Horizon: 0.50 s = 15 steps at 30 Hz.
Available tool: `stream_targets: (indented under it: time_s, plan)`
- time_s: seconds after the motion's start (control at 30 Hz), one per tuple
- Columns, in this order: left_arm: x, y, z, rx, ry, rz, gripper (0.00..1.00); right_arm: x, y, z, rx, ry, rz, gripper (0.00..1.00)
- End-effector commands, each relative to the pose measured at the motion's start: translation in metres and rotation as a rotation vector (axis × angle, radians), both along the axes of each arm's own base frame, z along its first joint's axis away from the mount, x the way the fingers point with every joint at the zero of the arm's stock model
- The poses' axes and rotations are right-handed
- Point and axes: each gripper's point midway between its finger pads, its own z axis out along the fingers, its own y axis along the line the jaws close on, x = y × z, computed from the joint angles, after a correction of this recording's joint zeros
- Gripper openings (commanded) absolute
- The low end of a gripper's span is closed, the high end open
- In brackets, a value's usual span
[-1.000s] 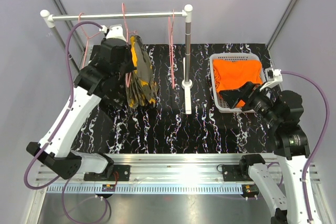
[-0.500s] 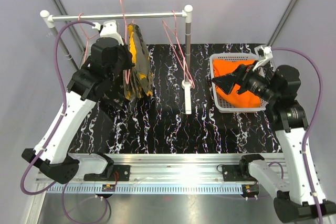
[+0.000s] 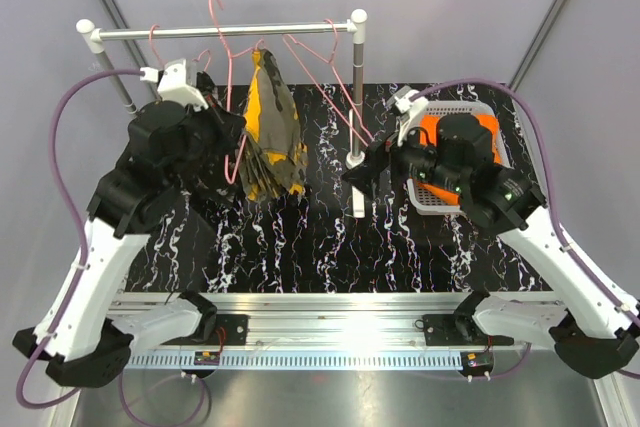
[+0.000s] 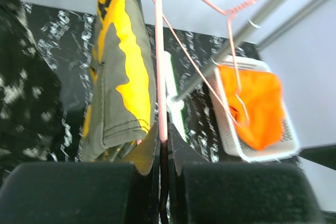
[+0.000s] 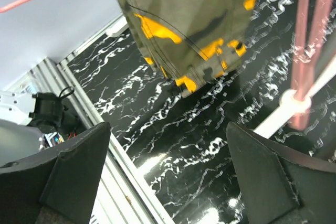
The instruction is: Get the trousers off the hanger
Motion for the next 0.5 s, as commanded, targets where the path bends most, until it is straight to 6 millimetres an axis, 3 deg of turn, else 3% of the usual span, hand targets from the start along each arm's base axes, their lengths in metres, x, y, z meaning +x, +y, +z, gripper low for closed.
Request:
stream_targets:
  time_s: [0.0, 0.13, 0.23, 0.27, 0.3, 0.47]
  plan:
    - [-0.024, -0.009, 0.071, -0.225, -0.233, -0.077, 0.00, 0.001, 0.010, 0.023, 0.009, -0.130, -0.090, 1.00]
    - [-0.046, -0.018, 0.065, -0.282, -0.223, -0.147, 0.00, -0.006, 0.035, 0.021, 0.016, -0.168, -0.146, 0.99]
    - [-0.059, -0.017, 0.061, -0.332, -0.221, -0.162, 0.00, -0.014, 0.059, 0.018, 0.047, -0.194, -0.179, 0.98]
    - [-0.065, -0.013, 0.061, -0.348, -0.228, -0.158, 0.00, -0.019, 0.068, 0.025, 0.089, -0.214, -0.201, 0.98]
    - [-0.069, -0.013, 0.062, -0.370, -0.230, -0.159, 0.00, -0.019, 0.077, 0.015, 0.075, -0.217, -0.208, 0.97]
    - [-0.084, -0.001, 0.070, -0.449, -0.258, -0.153, 0.00, -0.018, 0.102, 0.000, 0.092, -0.247, -0.322, 0.94]
